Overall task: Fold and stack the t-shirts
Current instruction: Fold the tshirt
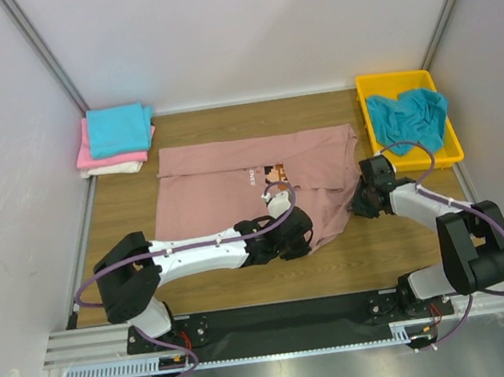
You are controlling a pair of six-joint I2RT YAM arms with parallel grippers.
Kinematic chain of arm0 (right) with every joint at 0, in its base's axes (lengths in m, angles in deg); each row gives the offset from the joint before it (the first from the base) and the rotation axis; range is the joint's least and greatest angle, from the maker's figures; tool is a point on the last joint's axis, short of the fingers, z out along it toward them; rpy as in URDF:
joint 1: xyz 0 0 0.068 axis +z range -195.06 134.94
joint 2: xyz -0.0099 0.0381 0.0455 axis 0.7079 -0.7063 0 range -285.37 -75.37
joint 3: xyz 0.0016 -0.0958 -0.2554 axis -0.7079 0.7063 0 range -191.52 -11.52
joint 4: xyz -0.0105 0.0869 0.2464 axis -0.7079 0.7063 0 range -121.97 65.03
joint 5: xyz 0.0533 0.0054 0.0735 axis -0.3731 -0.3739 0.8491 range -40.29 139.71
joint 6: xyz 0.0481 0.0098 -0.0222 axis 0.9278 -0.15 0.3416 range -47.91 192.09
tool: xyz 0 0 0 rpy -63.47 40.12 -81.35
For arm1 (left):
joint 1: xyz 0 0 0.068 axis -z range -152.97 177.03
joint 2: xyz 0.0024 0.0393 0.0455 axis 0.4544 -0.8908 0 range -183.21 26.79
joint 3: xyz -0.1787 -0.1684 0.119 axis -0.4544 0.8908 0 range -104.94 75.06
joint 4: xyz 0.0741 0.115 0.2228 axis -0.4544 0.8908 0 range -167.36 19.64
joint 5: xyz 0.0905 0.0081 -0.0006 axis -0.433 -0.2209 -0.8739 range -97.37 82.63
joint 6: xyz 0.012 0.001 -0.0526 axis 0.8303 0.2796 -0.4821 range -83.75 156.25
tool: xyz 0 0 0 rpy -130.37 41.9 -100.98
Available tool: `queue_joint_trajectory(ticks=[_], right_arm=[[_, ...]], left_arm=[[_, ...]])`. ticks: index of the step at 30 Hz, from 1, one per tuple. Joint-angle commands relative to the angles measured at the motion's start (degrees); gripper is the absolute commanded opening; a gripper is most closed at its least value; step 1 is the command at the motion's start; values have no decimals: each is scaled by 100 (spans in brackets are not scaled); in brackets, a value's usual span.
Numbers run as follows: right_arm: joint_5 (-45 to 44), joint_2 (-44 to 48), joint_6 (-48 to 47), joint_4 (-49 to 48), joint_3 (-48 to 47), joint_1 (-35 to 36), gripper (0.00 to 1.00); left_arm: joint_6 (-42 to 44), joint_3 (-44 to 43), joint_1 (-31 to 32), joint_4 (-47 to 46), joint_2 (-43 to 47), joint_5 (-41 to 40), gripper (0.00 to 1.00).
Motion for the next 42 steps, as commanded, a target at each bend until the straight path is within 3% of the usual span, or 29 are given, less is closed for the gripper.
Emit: queue_joint_trajectory(ticks=[1,5,7,23,30,33,42], right_arm=[[26,-141,3,-277,58,-8,29],[53,-194,91,-322,102,-8,6],[-26,-133,117,-296,120,-17,0],[-246,525,-84,241,190,-579,0],[648,956,-199,40,6,-606,0],[1062,887,-216,-171,-135,-518,0],[1116,158,-365,-427,-249,-26,0]], left_arm=[[97,0,-22,-123,152,66,0],[88,-17,-22,-106,186,75,0],[88,-17,-22,-97,222,75,0],[-87,264,-207,-150,723,409,0],[-132,440,-207,-316,679,567,0],[-123,492,-215,-360,661,576,0],[-114,563,-198,-440,600,594,0]])
